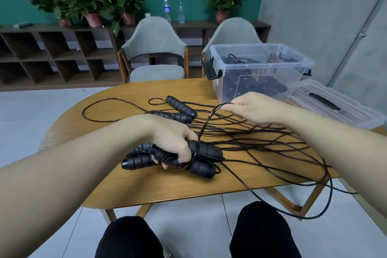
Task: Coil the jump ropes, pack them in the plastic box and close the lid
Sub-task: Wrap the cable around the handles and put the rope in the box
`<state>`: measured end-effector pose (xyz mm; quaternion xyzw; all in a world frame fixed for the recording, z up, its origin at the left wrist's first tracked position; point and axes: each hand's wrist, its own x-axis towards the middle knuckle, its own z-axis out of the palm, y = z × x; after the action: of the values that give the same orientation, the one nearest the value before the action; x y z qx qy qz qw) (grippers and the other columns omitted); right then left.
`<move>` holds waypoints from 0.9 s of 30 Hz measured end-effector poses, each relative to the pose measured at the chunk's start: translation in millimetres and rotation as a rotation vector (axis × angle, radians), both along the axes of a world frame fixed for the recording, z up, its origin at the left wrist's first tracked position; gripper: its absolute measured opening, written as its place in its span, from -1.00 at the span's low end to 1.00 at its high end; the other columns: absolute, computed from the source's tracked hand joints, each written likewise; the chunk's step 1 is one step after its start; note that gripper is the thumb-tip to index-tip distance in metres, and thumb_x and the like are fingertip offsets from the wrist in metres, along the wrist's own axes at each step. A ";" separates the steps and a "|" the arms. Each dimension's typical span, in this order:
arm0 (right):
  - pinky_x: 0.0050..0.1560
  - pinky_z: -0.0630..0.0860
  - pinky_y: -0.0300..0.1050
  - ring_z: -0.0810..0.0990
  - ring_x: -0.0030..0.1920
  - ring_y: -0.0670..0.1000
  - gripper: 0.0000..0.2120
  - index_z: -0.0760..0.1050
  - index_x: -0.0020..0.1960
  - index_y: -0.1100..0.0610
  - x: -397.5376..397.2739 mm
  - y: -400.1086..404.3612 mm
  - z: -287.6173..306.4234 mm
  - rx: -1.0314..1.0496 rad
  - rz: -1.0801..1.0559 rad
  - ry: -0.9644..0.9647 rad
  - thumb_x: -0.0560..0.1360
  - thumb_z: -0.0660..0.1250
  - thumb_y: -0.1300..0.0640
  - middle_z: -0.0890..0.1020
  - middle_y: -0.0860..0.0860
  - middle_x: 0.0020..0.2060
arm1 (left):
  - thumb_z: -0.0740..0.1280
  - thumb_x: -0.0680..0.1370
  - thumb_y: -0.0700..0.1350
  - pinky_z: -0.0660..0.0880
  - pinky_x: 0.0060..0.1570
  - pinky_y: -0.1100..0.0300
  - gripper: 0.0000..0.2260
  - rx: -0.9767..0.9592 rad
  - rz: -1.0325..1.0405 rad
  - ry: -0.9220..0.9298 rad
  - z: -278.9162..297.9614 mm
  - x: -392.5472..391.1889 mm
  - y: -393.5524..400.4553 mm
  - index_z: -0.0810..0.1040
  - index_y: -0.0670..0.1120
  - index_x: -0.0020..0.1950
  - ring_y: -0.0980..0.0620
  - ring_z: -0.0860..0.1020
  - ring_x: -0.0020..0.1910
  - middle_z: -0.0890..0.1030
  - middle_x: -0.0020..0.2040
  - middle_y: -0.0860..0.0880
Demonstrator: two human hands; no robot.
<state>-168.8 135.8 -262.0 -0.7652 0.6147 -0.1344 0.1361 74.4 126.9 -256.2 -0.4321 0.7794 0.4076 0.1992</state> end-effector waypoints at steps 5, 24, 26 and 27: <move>-0.36 0.35 -0.20 0.31 -0.49 -0.09 -0.57 0.46 -0.34 0.10 6.5 13.0 14.8 0.034 -0.039 -0.365 0.53 0.36 -0.19 0.39 -0.08 -0.52 | 0.35 0.53 -0.19 0.49 -0.45 0.13 -0.58 -0.171 0.163 0.012 -5.4 4.0 -5.1 0.28 -0.04 0.32 -0.07 0.60 -0.39 0.60 -0.18 -0.16; -0.19 0.45 -0.22 0.44 -0.34 -0.21 -0.65 0.44 -0.11 0.02 41.9 71.0 -24.7 0.143 0.208 -0.070 0.67 0.04 -0.16 0.49 -0.19 -0.42 | 0.33 0.55 -0.28 0.52 -0.34 0.04 -0.76 -0.001 0.811 0.798 -17.3 29.5 -20.2 0.30 -0.04 0.05 -0.24 0.62 -0.26 0.58 -0.17 -0.25; -0.27 0.41 -0.35 0.44 -0.36 -0.23 -0.67 0.43 -0.09 0.05 38.1 70.0 -31.1 0.164 0.196 -0.088 0.67 0.07 -0.13 0.48 -0.16 -0.42 | 0.31 0.53 -0.31 0.51 -0.35 0.06 -0.75 0.081 0.766 0.903 -17.7 28.1 -14.5 0.34 -0.04 0.07 -0.26 0.63 -0.24 0.60 -0.15 -0.25; -0.28 0.40 -0.39 0.44 -0.37 -0.24 -0.67 0.43 -0.09 0.07 36.8 69.3 -33.5 0.172 0.193 -0.111 0.68 0.07 -0.11 0.48 -0.15 -0.43 | 0.32 0.50 -0.31 0.52 -0.34 0.06 -0.73 0.119 0.731 0.946 -18.3 26.6 -12.1 0.37 -0.04 0.09 -0.26 0.63 -0.23 0.60 -0.13 -0.26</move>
<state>-132.0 205.2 -295.5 -0.7976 0.5392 -0.1095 0.2473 101.0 114.8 -274.6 -0.4319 0.5602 0.6406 -0.2988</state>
